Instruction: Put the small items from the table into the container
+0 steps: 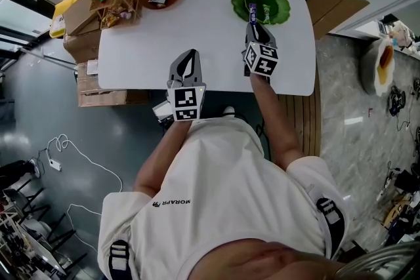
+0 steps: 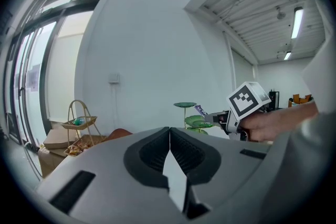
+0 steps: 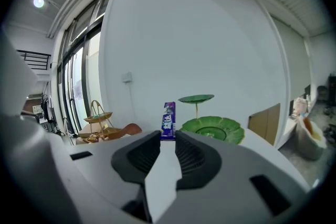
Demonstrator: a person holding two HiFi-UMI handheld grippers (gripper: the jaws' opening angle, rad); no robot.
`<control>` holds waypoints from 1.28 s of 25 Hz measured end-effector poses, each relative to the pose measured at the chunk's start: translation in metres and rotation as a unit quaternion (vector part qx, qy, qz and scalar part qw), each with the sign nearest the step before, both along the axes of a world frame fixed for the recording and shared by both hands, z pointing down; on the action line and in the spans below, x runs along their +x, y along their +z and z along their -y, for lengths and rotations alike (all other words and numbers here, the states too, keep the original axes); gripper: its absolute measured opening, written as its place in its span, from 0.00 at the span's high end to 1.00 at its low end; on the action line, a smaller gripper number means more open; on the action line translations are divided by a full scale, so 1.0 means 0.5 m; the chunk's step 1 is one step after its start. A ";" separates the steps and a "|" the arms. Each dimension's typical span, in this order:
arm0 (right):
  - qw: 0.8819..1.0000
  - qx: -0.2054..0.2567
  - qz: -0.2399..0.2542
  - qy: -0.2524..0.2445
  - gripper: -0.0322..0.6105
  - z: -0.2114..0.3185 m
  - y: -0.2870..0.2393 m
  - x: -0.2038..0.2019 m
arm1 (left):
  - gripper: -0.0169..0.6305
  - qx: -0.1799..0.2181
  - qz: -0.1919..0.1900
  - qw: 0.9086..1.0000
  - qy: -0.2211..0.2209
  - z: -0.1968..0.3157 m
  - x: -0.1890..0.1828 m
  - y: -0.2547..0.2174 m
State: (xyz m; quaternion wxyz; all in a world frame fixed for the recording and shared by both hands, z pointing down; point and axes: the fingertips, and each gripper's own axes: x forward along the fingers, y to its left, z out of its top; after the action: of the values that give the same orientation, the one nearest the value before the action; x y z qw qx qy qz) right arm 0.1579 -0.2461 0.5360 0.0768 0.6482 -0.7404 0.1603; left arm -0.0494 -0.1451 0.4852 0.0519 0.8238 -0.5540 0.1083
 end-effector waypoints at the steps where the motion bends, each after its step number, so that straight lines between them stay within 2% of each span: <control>1: 1.000 -0.001 -0.002 0.005 0.80 0.008 0.000 0.009 | 0.97 0.000 0.000 1.000 0.000 0.000 0.000 0.001; 7: 1.000 -0.015 -0.003 0.027 0.80 0.041 0.008 0.047 | 0.97 0.000 0.004 1.000 -0.001 -0.005 -0.001 0.002; 32: 0.992 -0.089 -0.026 0.081 0.80 0.100 0.103 0.104 | 0.97 -0.007 0.010 1.000 -0.005 -0.011 -0.009 0.009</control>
State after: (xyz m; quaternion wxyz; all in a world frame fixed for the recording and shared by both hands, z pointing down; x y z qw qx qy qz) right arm 0.2099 -0.2959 0.5876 0.1399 0.7005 -0.6663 0.2140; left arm -0.0539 -0.1396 0.4895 0.0525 0.8197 -0.5576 0.1200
